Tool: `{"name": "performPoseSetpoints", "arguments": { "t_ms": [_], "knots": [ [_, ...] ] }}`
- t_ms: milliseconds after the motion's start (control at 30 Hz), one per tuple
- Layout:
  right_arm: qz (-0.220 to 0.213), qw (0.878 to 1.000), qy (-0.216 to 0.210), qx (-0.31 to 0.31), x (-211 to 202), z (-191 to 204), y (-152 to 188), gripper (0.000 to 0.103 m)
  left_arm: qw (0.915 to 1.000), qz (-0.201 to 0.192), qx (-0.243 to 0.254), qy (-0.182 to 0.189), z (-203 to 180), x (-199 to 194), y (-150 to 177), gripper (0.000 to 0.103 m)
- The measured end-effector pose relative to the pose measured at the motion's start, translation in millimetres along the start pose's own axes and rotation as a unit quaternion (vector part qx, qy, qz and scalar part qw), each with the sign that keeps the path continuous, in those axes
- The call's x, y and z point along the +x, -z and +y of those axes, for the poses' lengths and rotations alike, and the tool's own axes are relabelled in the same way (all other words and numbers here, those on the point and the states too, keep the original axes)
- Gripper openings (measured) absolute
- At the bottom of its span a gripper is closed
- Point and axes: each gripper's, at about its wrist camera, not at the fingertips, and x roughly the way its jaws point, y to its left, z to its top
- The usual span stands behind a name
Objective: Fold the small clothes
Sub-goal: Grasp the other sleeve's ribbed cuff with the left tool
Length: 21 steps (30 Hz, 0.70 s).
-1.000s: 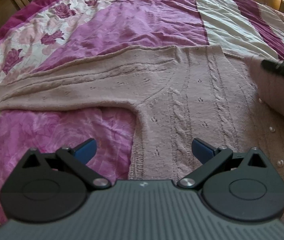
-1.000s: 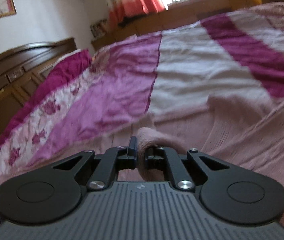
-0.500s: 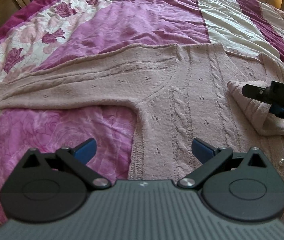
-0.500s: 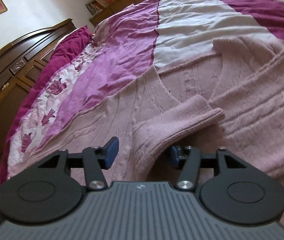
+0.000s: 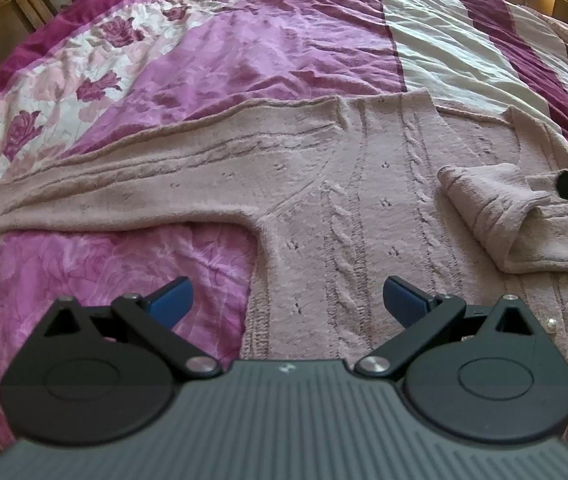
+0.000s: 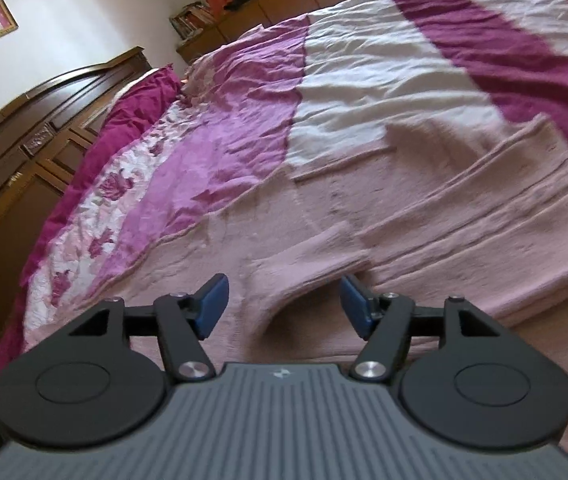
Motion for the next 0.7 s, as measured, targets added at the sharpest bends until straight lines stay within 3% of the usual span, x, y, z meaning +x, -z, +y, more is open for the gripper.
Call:
{"name": "performPoseSetpoints", "arguments": {
  "t_ms": [233,433,700],
  "knots": [
    [-0.019,0.996,0.078,-0.037,-31,-32,-1,0.071,0.9994,-0.012,0.026,0.019,-19,-3,-12,0.103],
    [-0.035,0.991,0.128,-0.016,-44,-66,2,0.071,0.9964,-0.030,0.060,0.051,-53,-2,-27,0.103],
    [-0.028,0.989,0.143,0.019,-36,-94,12,0.071,0.9846,-0.057,0.136,0.093,-116,9,-35,0.103]
  ]
}}
